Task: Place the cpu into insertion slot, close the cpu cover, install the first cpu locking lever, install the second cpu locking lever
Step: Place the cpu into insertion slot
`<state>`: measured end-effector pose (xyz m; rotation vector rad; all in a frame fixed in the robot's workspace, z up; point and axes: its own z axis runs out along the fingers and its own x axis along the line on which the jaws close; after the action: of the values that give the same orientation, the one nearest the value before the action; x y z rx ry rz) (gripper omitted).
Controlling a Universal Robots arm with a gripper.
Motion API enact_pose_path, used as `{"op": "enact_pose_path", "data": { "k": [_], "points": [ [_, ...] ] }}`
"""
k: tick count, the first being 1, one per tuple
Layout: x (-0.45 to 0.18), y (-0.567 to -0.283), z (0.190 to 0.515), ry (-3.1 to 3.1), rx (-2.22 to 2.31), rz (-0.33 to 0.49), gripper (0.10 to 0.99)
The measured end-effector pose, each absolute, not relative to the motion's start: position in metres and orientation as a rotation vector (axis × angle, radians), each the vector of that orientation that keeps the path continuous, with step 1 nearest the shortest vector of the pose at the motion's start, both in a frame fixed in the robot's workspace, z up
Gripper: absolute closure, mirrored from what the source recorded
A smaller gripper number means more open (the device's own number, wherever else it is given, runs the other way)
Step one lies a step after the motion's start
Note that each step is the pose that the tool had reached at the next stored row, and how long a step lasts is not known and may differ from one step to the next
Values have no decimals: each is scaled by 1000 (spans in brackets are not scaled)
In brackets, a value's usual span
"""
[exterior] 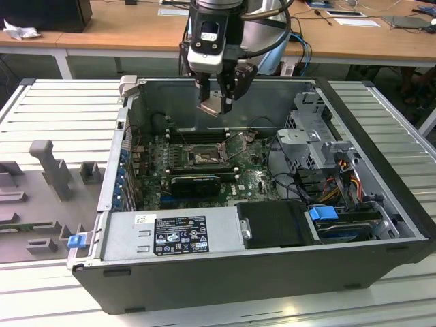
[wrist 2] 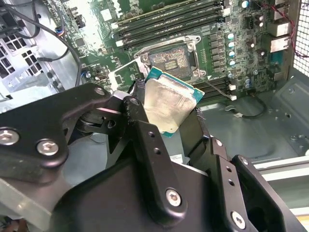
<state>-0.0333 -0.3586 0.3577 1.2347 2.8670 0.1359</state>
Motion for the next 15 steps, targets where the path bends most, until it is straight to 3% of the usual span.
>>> {"op": "enact_pose_path", "data": {
  "k": [15],
  "points": [
    [-33,-359,357,2794,1382,134,557]
  ]
}}
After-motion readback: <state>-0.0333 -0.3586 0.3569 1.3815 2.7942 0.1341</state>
